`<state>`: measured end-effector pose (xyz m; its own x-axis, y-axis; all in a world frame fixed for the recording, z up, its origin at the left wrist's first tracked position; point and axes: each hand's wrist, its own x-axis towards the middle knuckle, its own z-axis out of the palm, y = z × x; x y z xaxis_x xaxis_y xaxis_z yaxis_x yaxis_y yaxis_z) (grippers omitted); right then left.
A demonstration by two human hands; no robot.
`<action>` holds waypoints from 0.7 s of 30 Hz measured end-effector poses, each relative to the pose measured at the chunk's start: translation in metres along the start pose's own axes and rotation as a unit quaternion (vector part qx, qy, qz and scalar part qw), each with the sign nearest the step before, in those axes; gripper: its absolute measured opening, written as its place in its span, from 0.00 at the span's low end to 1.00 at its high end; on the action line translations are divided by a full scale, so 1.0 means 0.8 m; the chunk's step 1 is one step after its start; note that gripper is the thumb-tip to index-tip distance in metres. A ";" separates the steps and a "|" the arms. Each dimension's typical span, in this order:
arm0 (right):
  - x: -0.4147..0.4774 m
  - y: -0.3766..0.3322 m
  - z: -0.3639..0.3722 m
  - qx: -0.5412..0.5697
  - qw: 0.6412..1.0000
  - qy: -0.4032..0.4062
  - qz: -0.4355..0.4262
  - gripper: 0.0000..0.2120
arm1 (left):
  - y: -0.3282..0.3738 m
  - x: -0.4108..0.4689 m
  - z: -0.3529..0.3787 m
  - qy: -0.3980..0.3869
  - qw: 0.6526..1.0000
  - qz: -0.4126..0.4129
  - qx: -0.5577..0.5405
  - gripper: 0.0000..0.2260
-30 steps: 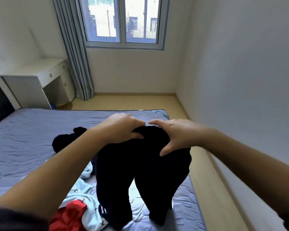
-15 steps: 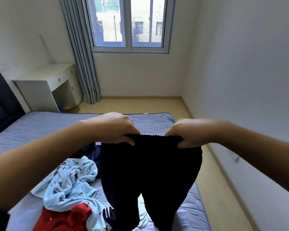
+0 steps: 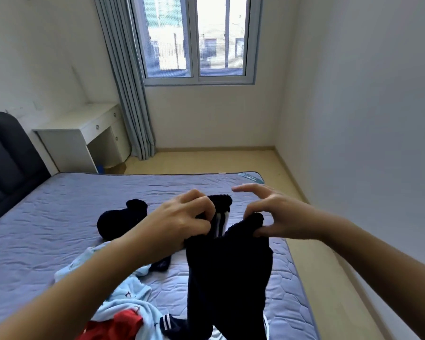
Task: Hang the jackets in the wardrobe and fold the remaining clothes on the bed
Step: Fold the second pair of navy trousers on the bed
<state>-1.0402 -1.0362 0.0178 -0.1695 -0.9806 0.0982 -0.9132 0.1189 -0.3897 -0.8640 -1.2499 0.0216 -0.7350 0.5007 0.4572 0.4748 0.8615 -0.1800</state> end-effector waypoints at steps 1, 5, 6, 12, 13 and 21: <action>0.003 -0.002 0.006 -0.027 0.999 0.020 -0.026 0.06 | 0.001 -0.004 0.003 0.006 1.000 -0.004 -0.010 0.09; 0.011 -0.017 0.027 -0.122 0.979 0.100 -0.128 0.04 | 0.006 -0.017 0.009 0.000 0.999 -0.009 -0.048 0.11; 0.014 -0.020 0.030 -0.131 0.975 0.102 -0.147 0.05 | 0.006 -0.021 0.008 0.000 0.999 -0.005 -0.052 0.11; 0.032 -0.033 0.032 -0.189 0.966 0.048 -0.171 0.06 | 0.012 -0.043 0.010 -0.022 0.997 -0.015 -0.075 0.07; 0.033 -0.034 0.031 -0.194 0.965 0.029 -0.176 0.06 | 0.011 -0.044 0.007 -0.030 0.997 0.001 -0.065 0.08; 0.027 -0.043 0.006 -0.019 0.994 -0.044 -0.100 0.07 | 0.005 -0.078 -0.014 -0.088 0.986 -0.136 0.038 0.20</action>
<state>-1.0102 -1.0621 0.0290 0.0480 -0.9949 0.0885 -0.9389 -0.0751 -0.3358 -0.8109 -1.2786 0.0019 -0.9060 0.2522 0.3398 0.2168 0.9663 -0.1391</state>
